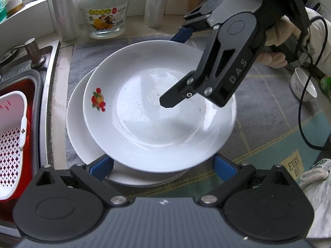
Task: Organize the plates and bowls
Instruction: 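Lower the flower-print plate with the right gripper onto the stack in the left gripper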
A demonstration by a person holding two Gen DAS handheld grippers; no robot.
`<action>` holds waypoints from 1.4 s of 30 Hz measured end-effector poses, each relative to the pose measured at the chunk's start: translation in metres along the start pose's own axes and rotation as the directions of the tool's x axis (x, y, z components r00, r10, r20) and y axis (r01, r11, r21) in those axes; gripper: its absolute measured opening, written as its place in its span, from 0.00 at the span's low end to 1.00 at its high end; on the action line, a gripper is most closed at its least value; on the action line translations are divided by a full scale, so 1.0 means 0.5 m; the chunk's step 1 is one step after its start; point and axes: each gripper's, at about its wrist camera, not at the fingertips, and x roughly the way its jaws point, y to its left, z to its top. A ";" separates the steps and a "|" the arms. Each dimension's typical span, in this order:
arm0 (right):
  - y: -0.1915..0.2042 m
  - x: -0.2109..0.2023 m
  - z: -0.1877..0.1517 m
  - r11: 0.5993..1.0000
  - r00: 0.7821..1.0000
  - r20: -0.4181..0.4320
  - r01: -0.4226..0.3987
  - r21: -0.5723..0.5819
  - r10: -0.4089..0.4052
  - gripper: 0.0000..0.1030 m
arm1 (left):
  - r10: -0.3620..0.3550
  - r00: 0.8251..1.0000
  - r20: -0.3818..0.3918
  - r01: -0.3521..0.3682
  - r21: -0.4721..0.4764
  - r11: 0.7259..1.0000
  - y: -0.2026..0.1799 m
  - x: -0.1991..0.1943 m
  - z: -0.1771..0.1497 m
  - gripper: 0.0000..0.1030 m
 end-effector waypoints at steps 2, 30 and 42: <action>0.000 -0.001 -0.001 1.000 1.000 -0.001 -0.001 0.003 0.001 1.00 | 0.003 1.000 -0.003 -0.003 0.005 1.000 -0.003 -0.001 0.000 0.97; 0.006 -0.004 -0.006 1.000 1.000 -0.008 0.001 0.009 -0.001 1.00 | 0.027 0.999 -0.025 -0.027 0.013 1.000 -0.008 -0.009 0.001 0.98; 0.011 -0.002 -0.010 1.000 1.000 -0.023 0.008 0.002 -0.008 1.00 | 0.044 0.999 -0.010 -0.044 0.018 0.999 -0.010 -0.009 -0.001 0.99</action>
